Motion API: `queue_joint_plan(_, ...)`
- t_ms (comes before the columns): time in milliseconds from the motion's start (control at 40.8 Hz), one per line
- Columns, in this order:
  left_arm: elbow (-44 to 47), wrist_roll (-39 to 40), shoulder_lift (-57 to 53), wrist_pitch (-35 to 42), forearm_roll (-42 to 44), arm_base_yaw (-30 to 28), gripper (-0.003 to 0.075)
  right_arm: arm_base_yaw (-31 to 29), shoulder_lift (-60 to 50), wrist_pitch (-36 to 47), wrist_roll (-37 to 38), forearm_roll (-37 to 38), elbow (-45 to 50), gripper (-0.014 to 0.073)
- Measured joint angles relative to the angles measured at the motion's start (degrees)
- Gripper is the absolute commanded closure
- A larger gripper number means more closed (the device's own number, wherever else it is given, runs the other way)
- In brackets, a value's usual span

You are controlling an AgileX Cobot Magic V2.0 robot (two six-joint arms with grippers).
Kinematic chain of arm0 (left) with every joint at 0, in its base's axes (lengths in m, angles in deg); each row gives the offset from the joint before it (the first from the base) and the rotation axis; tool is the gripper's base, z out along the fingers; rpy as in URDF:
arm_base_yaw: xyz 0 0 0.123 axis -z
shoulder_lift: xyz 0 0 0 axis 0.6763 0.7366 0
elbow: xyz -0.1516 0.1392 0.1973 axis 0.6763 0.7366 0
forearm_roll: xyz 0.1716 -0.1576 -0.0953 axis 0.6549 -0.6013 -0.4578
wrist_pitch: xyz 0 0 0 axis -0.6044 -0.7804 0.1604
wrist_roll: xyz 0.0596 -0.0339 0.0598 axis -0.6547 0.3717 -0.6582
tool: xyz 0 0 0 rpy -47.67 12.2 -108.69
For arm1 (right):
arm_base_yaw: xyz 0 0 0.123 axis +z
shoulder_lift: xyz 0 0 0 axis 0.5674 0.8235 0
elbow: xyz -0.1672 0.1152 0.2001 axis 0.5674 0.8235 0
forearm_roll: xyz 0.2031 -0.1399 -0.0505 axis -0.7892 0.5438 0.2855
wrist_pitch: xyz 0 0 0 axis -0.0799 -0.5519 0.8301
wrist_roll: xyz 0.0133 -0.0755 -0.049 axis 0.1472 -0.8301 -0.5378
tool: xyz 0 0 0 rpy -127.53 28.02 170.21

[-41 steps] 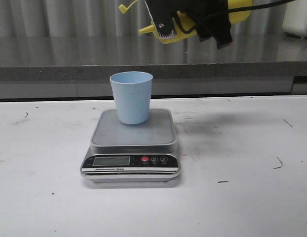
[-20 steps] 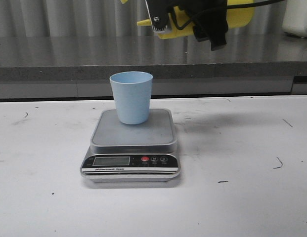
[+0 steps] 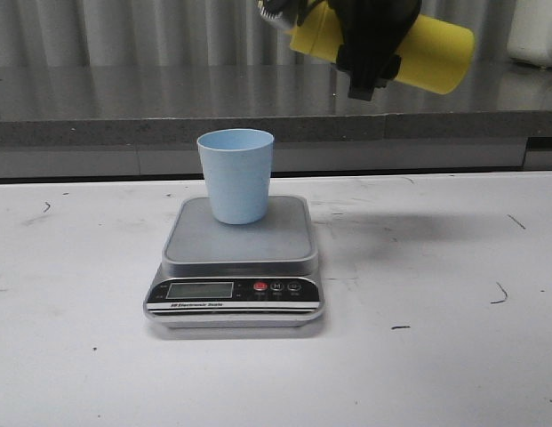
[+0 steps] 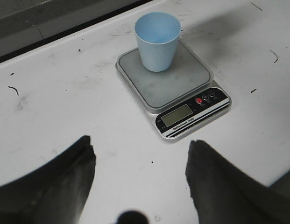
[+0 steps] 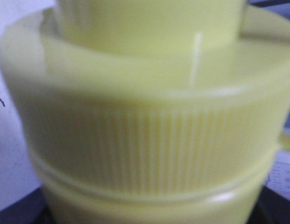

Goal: Pour seasoning into cup on scale with both arms
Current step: 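Turn the bottle upright and lower it back to the table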

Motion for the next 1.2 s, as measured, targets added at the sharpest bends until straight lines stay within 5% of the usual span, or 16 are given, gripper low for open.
queue_joint_plan(269, 0.00, 0.00, 0.00, 0.00, 0.00, 0.00, 0.0299, -4.44, -4.68, 0.14, 1.78, -12.48, 0.67, 0.0277)
queue_joint_plan(490, 0.00, 0.00, 0.00, 0.00, 0.00, 0.00, 0.0299, -8.34, -11.45, 3.02, 1.78, -15.66, 8.81, 0.0277)
queue_joint_plan(784, 0.00, 0.00, 0.00, 0.00, 0.00, 0.00, 0.0299, -11.99, -18.43, 18.80, 2.46, -27.56, 23.31, 0.0277)
queue_joint_plan(1200, 0.00, 0.00, 0.00, 0.00, 0.00, 0.00, 0.0299, -21.00, -17.79, 58.32, 4.67, -36.54, 40.85, 0.0277)
